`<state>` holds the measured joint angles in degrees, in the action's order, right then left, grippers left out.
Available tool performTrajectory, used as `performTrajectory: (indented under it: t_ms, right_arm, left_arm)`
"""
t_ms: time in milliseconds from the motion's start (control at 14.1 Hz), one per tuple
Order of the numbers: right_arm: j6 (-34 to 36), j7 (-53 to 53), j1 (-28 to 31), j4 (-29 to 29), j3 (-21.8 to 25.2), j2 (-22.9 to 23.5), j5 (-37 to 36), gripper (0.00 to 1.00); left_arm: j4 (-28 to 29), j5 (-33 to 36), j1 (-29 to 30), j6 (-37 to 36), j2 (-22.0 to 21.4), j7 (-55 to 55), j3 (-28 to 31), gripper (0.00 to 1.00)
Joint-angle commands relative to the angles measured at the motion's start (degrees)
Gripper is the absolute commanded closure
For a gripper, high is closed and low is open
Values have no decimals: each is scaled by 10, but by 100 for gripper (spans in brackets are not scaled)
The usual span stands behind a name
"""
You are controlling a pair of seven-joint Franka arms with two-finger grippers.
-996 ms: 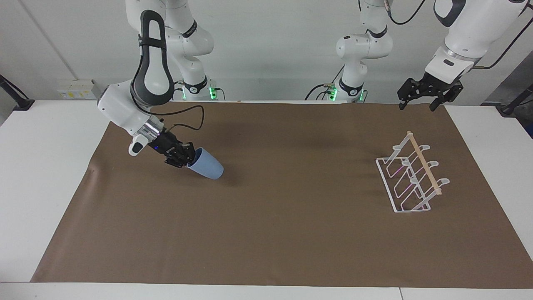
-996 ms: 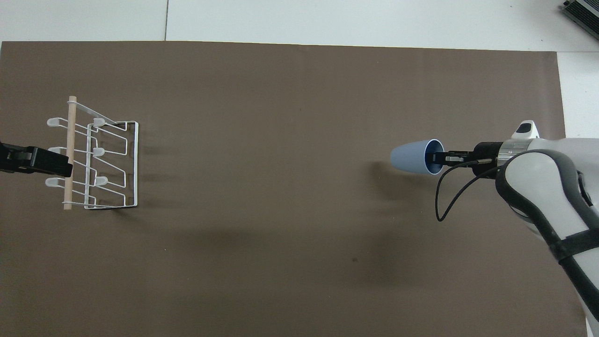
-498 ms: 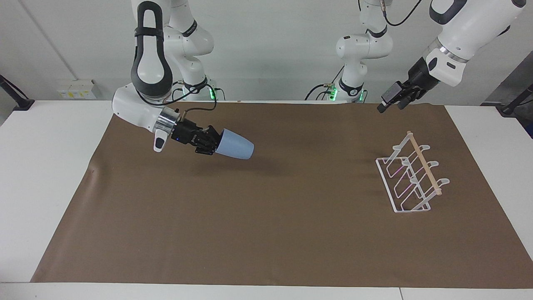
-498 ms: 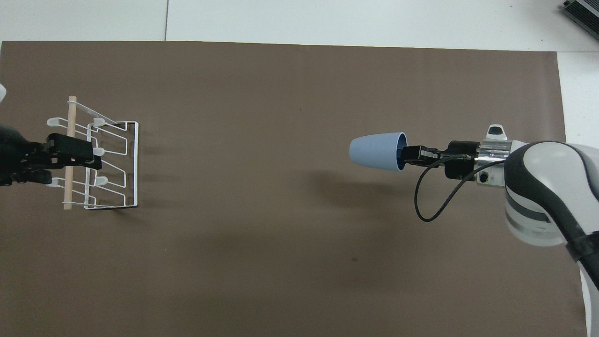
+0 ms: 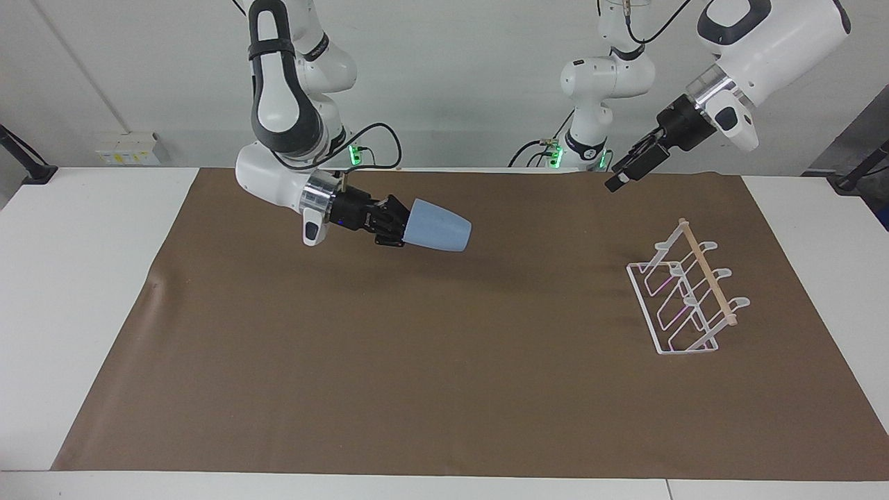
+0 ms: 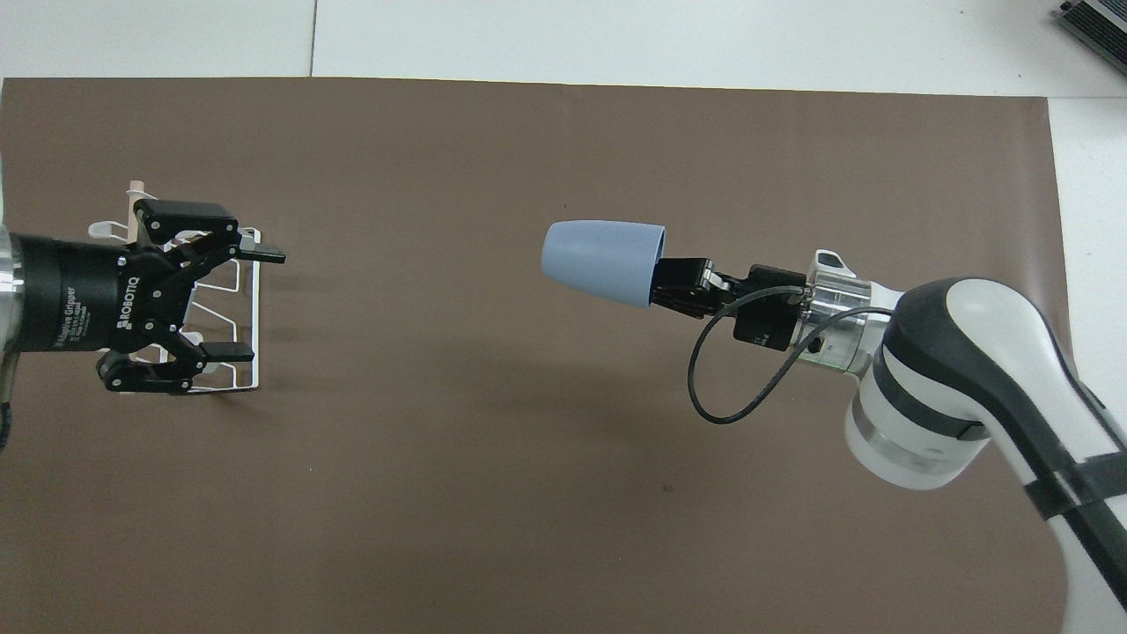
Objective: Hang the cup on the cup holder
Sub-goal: 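Carry the cup toward the left gripper while the left gripper approaches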
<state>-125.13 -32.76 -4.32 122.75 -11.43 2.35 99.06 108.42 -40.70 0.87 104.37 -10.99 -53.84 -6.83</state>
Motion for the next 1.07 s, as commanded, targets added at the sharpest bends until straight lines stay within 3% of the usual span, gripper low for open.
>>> performTrajectory:
  t_ms: [0, 285, 996]
  right_arm:
    - [-77, -2, 4, -13, -67, -11, 65, 100]
    - [-190, -1, 3, -44, -147, -21, 139, 100]
    - [-227, -2, 2, -43, -196, -37, 148, 100]
  left_arm:
    - [57, -39, -44, 104, -32, -80, -8, 0]
    - [80, -75, -99, 209, -32, -110, -8, 0]
    - [55, -80, -124, 233, 7, -22, -9, 0]
